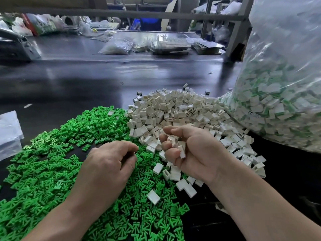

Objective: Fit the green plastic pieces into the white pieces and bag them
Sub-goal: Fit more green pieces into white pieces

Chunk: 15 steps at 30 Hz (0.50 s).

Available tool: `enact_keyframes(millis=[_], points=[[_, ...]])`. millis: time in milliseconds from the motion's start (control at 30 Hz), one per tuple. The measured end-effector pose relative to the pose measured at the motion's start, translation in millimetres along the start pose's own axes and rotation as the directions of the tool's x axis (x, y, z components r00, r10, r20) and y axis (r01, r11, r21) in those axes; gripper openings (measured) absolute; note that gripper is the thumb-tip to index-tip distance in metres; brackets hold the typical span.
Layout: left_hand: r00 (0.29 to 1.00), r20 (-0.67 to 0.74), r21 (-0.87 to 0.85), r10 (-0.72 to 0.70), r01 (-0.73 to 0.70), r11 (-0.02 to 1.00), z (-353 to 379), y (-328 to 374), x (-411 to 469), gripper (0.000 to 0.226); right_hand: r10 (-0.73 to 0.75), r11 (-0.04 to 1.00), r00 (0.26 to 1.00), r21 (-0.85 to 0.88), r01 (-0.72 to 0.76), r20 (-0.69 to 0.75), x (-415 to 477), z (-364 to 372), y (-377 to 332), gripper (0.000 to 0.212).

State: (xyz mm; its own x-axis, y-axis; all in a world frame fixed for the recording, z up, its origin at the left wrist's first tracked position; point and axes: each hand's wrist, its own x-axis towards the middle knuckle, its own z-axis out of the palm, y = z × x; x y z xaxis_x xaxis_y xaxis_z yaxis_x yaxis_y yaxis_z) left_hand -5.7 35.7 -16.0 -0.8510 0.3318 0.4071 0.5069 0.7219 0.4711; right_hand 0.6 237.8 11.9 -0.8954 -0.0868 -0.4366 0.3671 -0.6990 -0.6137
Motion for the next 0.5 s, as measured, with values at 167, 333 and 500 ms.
enact_keyframes(millis=[167,333,500], points=[[0.990,0.139,0.299,0.012,-0.053,0.953,-2.1,-4.4,0.9,0.044,-0.094,0.923,0.996,-0.373,0.090,0.007,-1.2,-6.2,-0.6,0.017],[0.974,0.228,0.290,-0.003,-0.065,0.955,-1.8,-2.9,2.3,0.031,-0.100,0.852,0.994,-0.512,0.111,0.049,-1.7,-5.2,4.8,0.035],[0.992,0.122,0.251,0.014,-0.045,0.967,1.5,-5.7,2.3,0.017,-0.107,0.851,0.992,-0.509,0.125,0.065,-1.3,-5.6,7.1,0.043]])
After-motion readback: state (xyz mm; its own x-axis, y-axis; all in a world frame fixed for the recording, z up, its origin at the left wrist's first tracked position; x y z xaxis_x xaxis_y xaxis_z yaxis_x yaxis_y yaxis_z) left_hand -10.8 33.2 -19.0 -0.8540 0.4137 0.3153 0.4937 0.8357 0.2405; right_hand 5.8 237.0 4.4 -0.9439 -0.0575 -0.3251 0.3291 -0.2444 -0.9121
